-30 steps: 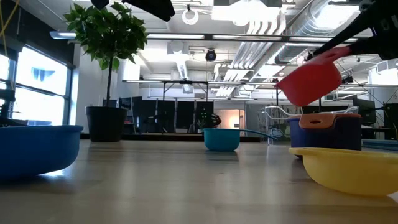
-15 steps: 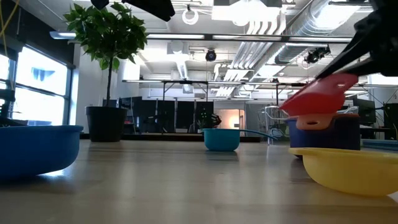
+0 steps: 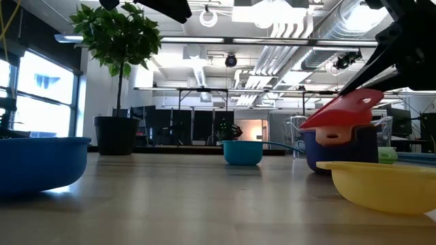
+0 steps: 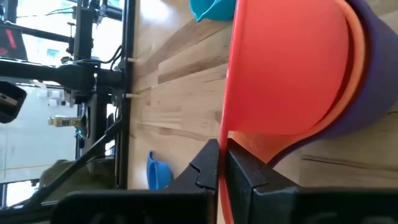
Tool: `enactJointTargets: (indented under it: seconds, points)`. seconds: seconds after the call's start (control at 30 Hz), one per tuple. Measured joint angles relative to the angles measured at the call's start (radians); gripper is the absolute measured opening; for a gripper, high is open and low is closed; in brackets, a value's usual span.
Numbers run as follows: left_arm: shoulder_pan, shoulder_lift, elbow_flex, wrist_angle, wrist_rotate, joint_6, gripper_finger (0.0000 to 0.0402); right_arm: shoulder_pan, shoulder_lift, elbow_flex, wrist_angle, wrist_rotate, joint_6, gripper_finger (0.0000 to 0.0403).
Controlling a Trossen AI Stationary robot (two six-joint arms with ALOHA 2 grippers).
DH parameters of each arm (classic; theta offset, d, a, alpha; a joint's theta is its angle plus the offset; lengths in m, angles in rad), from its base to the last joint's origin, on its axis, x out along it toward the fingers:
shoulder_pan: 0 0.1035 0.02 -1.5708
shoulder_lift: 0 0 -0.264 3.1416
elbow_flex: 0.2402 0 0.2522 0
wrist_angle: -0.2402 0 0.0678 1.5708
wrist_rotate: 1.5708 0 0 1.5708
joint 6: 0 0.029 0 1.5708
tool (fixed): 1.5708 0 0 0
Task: Nest measuring cups in basket
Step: Stack the red measuring cup on top of the orange measuring cup
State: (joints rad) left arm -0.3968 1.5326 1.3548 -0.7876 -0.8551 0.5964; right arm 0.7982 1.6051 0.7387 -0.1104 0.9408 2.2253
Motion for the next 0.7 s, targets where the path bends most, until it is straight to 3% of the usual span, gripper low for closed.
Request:
enactJointTargets:
  seconds: [0.37, 0.7]
  points:
    - [0.0, 0.0, 0.0, 0.0, 0.0, 0.003, 0.0074, 0.0, -0.004, -0.001, 0.021, 0.004, 0.011, 0.0093]
    - [0.0, 0.0, 0.0, 0.0, 0.0, 0.029, 0.0074, 0.001, -0.061, -0.001, 0.035, -0.111, 0.021, 0.0106]
